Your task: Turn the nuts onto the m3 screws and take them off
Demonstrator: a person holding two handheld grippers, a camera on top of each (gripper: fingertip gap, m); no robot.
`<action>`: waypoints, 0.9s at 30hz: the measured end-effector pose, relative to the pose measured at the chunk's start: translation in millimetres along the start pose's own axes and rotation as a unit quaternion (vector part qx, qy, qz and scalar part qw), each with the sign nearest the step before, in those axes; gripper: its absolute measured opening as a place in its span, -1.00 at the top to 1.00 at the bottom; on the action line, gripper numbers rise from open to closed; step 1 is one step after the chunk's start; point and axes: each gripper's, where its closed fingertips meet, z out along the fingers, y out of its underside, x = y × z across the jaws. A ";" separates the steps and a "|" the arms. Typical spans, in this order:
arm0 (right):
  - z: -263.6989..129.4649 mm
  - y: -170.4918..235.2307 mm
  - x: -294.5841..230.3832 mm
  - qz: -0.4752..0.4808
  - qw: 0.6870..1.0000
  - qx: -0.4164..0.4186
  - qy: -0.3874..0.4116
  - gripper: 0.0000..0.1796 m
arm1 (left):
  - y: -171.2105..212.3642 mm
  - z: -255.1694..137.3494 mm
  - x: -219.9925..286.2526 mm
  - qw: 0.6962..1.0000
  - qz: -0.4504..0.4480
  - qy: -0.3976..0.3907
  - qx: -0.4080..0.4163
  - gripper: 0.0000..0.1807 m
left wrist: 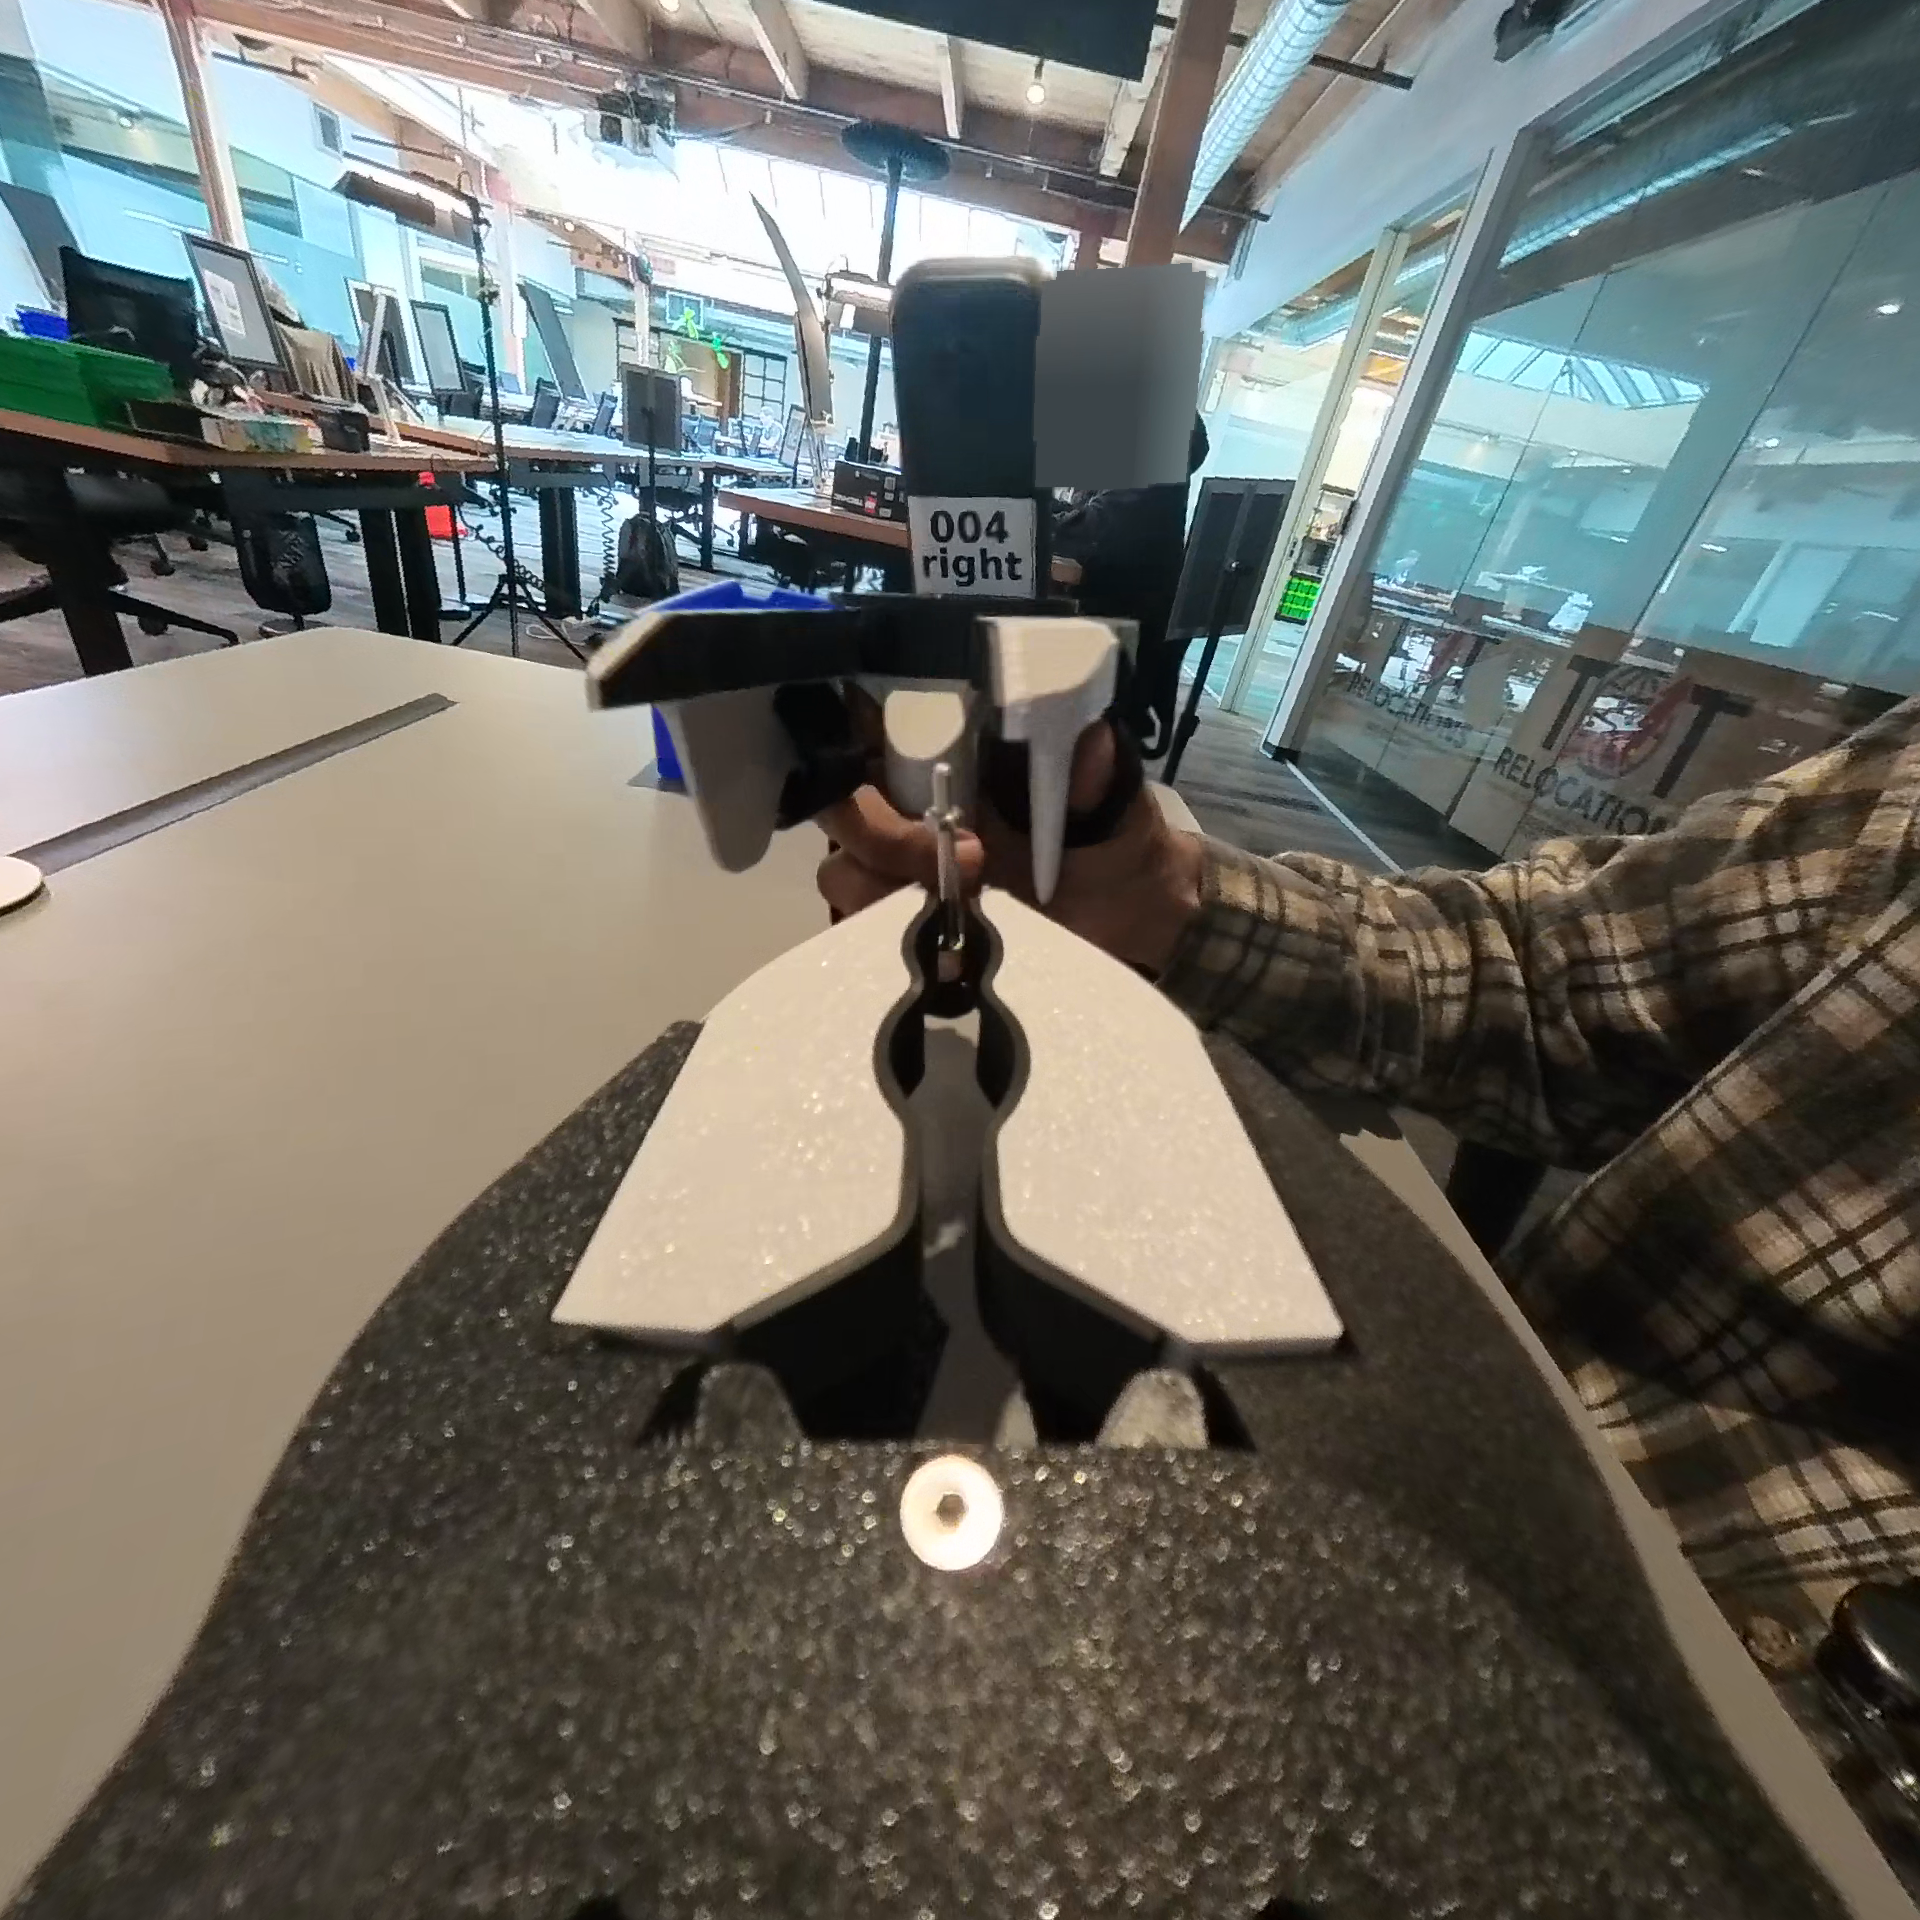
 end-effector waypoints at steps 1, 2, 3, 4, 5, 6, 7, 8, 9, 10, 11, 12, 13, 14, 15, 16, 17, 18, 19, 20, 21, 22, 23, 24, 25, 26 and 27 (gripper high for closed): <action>4.3 2.5 -3.7 -0.002 1.000 -0.006 -0.007 0.26 | 0.7 1.0 0.6 1.000 0.000 0.001 -0.001 0.96; 8.8 6.6 -6.5 -0.004 1.000 -0.016 -0.012 0.26 | 1.2 1.8 1.5 1.000 0.001 0.002 -0.002 0.96; 12.2 10.4 -7.2 -0.005 1.000 -0.026 -0.012 0.26 | 1.1 2.3 2.4 1.000 0.003 0.003 -0.002 0.96; 12.9 13.0 -4.3 -0.006 0.999 -0.032 -0.003 0.27 | 0.8 2.4 2.9 1.000 0.005 0.003 -0.002 0.96; 10.7 13.4 0.4 -0.006 0.999 -0.033 0.008 0.25 | 0.4 2.0 2.5 1.000 0.007 -0.001 -0.002 0.96; 6.7 12.2 3.1 -0.004 0.999 -0.031 0.012 0.25 | -0.6 1.0 2.2 1.000 0.009 -0.001 0.000 0.96; 1.9 10.6 6.2 -0.003 0.999 -0.029 0.018 0.30 | -2.2 -0.1 2.5 1.000 0.007 0.001 0.004 0.96; -1.6 8.0 7.4 -0.001 1.000 -0.021 0.019 0.29 | -3.4 -0.8 2.0 1.000 0.004 0.001 0.007 0.96; -2.8 4.6 5.1 0.004 1.000 -0.011 0.010 0.29 | -3.4 -0.9 1.4 1.000 0.003 0.000 0.008 0.96; -1.2 2.3 1.0 0.009 1.000 -0.003 -0.001 0.28 | -2.6 -0.3 1.3 1.000 0.002 0.000 0.006 0.96; 2.6 2.3 -3.1 0.009 1.000 -0.003 -0.009 0.27 | -1.5 0.4 1.5 1.000 0.001 0.001 0.005 0.96; 7.0 4.8 -6.2 0.004 1.000 -0.011 -0.012 0.26 | -0.6 1.4 2.3 1.000 0.001 0.002 0.003 0.96; 10.8 8.6 -7.5 -0.002 1.000 -0.022 -0.013 0.26 | -0.1 2.2 3.3 1.000 0.002 0.004 0.002 0.96; 12.4 12.6 -6.1 -0.007 0.999 -0.034 -0.008 0.27 | -0.3 2.6 4.2 1.000 0.005 0.004 0.001 0.96; 11.0 14.6 -1.7 -0.010 0.999 -0.039 0.004 0.26 | -0.5 2.5 3.9 1.000 0.008 0.001 0.000 0.96; 7.4 13.4 1.5 -0.009 0.999 -0.036 0.011 0.24 | -1.0 1.9 3.2 1.000 0.009 -0.002 -0.001 0.96; 2.6 11.3 4.9 -0.005 0.999 -0.031 0.017 0.31 | -2.1 1.0 3.4 1.000 0.008 0.000 0.002 0.96; -1.1 7.8 6.7 -0.002 1.000 -0.021 0.019 0.30 | -3.1 0.4 3.5 1.000 0.006 0.001 0.005 0.96; -2.4 4.2 4.6 0.005 1.000 -0.010 0.009 0.30 | -3.0 0.6 3.1 1.000 0.005 0.001 0.005 0.96; -0.9 2.1 0.6 0.010 1.000 -0.003 -0.002 0.29 | -2.2 1.2 3.0 1.000 0.005 0.001 0.004 0.96; 2.5 2.6 -3.0 0.008 1.000 -0.004 -0.008 0.29 | -1.2 2.0 3.4 1.000 0.005 0.002 0.003 0.96; 6.7 5.8 -5.8 0.001 1.000 -0.014 -0.011 0.28 | -0.6 2.8 4.1 1.000 0.005 0.003 0.002 0.96; 10.1 10.0 -6.7 -0.005 1.000 -0.026 -0.009 0.28 | -0.1 3.4 4.7 1.000 0.006 0.004 0.001 0.96; 11.0 13.3 -4.4 -0.009 0.999 -0.036 -0.002 0.28 | 0.0 3.6 4.9 1.000 0.007 0.003 -0.001 0.95; 8.9 13.5 -0.3 -0.010 0.999 -0.036 0.008 0.25 | -0.2 3.0 4.1 1.000 0.009 0.000 -0.002 0.96; 4.9 11.8 3.0 -0.007 0.999 -0.032 0.014 0.26 | -1.6 1.9 3.9 1.000 0.009 -0.001 0.002 0.96; 0.0 9.3 6.7 -0.004 0.999 -0.025 0.020 0.30 | -3.5 0.7 4.1 1.000 0.007 0.001 0.007 0.96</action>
